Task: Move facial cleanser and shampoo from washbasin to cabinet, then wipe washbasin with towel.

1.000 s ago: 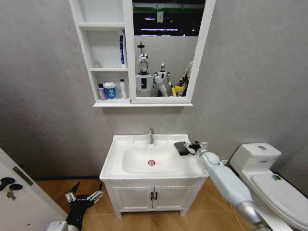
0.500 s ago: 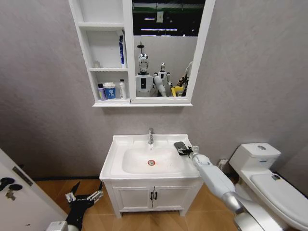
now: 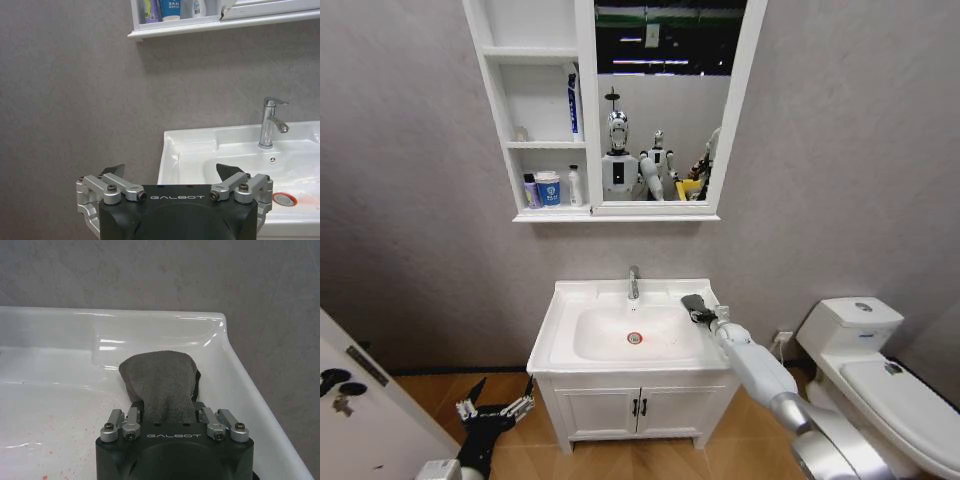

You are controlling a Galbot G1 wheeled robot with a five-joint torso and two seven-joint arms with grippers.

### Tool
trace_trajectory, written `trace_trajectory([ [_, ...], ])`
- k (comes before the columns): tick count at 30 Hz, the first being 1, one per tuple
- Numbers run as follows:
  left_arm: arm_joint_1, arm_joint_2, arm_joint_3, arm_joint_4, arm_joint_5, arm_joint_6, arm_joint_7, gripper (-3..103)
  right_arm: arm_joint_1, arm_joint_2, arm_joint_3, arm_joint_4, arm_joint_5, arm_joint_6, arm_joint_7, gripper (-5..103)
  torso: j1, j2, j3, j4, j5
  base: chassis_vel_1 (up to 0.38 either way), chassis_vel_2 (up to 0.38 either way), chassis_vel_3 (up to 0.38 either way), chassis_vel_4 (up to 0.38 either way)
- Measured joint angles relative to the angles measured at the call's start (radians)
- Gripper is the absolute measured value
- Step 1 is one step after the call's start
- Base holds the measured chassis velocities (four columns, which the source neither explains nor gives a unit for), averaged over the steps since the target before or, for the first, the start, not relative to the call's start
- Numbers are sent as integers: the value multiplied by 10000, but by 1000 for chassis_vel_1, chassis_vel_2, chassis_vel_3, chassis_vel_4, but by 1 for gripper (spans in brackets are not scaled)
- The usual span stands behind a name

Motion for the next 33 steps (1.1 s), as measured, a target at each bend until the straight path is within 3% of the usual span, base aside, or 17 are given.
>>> trace_trajectory([
  [4,0,0,0,0,0,0,0,100,-155,-156,59,299,1,-148,72,29,0,0,0,-1,0,0,0,0,0],
  [9,-1,0,0,0,0,0,0,100,-358,-326,76,897,63,-382,216,19,0,0,1,-2,2,0,0,0,0],
  [12,0,0,0,0,0,0,0,100,-902,-733,-79,2844,517,-1068,793,7,0,1,1,-3,-4,0,0,0,0],
  [16,0,0,0,0,0,0,0,100,-1550,-698,-707,4757,846,-1884,1707,7,-1,1,0,-3,-3,0,0,0,0],
  [18,0,0,0,0,0,0,0,100,-1646,-506,-830,4855,855,-2020,1938,7,-1,2,0,-3,-2,0,0,0,0],
  [25,0,0,0,0,0,0,0,100,-1865,33,-1291,4372,1095,-2421,2783,7,0,0,1,-2,-1,0,0,0,0],
  [29,0,0,0,0,-1,0,0,100,-1800,132,-1565,3725,2183,-2819,3367,7,0,0,1,-2,0,0,0,0,0],
  [33,0,0,0,0,0,0,0,100,-1489,418,-2014,2877,2739,-2876,3308,7,-2,2,-2,-1,-5,0,0,0,0],
])
